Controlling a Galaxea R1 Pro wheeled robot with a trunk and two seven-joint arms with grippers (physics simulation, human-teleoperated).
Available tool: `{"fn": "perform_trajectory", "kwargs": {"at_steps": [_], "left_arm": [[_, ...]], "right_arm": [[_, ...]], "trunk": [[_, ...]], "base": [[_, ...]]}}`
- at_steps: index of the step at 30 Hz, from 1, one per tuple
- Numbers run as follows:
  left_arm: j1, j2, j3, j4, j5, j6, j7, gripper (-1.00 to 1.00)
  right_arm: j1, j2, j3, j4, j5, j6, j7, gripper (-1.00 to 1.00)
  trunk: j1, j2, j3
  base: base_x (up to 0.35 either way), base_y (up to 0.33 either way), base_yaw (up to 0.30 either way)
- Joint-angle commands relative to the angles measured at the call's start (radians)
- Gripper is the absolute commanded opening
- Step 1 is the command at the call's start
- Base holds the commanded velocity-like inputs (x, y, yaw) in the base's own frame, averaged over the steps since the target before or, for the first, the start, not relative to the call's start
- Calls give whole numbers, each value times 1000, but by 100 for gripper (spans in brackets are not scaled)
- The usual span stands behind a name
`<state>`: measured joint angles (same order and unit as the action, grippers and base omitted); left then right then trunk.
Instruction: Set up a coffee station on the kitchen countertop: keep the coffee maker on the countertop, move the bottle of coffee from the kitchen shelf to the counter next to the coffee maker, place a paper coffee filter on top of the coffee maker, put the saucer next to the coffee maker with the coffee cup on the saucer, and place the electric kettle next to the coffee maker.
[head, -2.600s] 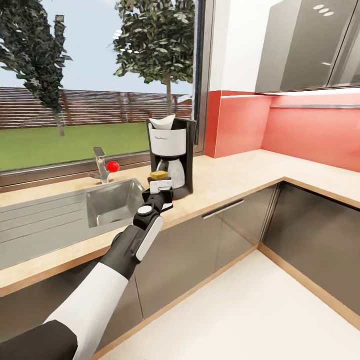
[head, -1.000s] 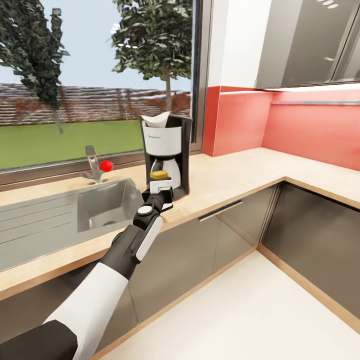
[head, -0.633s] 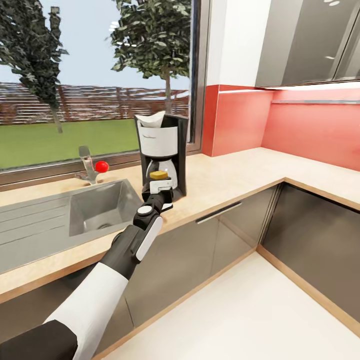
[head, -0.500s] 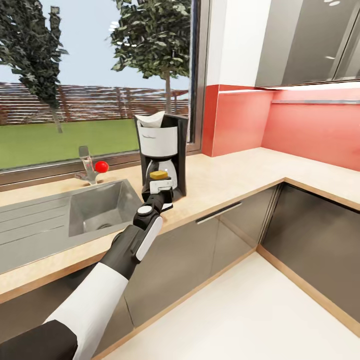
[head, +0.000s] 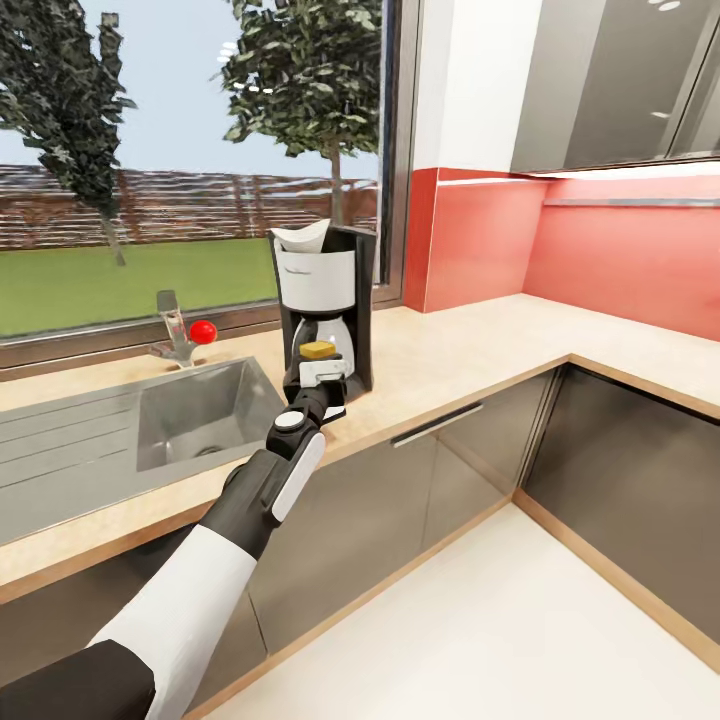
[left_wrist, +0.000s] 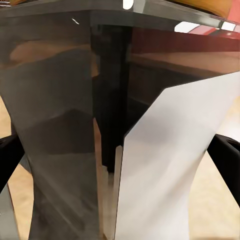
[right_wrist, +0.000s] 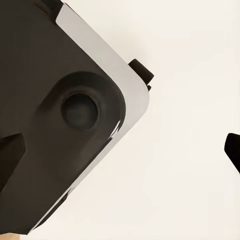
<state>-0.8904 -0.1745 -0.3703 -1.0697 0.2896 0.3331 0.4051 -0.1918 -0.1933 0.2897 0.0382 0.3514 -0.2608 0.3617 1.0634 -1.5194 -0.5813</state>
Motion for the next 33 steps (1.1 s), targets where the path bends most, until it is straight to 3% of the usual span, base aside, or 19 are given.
{"fn": "perform_trajectory", "kwargs": {"at_steps": [1, 23, 33], "left_arm": [[-1, 0, -2, -1, 8, 3, 8, -100], [-1, 0, -1, -2, 8, 3, 7, -100], [-1, 0, -1, -5, 9, 3, 7, -100]], "right_arm": [[-1, 0, 5, 3, 0, -7, 0, 100], [-1, 0, 5, 3, 0, -7, 0, 100], [-1, 0, 5, 3, 0, -8, 0, 100]], "trunk": [[0, -1, -1], [57, -106, -48], [65, -120, -54]], "base": [[0, 0, 0], [0, 0, 0], [0, 0, 0]]}}
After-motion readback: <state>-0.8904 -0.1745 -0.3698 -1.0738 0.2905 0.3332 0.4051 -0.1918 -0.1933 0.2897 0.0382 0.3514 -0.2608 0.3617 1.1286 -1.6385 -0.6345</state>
